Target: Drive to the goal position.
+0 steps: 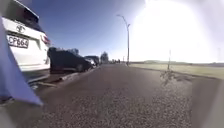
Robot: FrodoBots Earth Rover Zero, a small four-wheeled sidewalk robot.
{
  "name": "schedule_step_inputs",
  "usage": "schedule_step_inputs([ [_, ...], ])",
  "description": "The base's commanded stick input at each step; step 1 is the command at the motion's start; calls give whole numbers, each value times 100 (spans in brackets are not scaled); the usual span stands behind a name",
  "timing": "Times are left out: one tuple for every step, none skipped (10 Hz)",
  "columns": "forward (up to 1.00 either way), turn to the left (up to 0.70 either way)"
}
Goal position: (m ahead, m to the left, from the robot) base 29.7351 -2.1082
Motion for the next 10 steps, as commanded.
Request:
schedule_step_inputs([
  [70, -35],
  [70, -35],
  [70, -35],
  [70, -16],
  [70, 0],
  [70, 0],
  [70, 0],
  [70, 0],
  [70, 0],
  [70, 0],
])
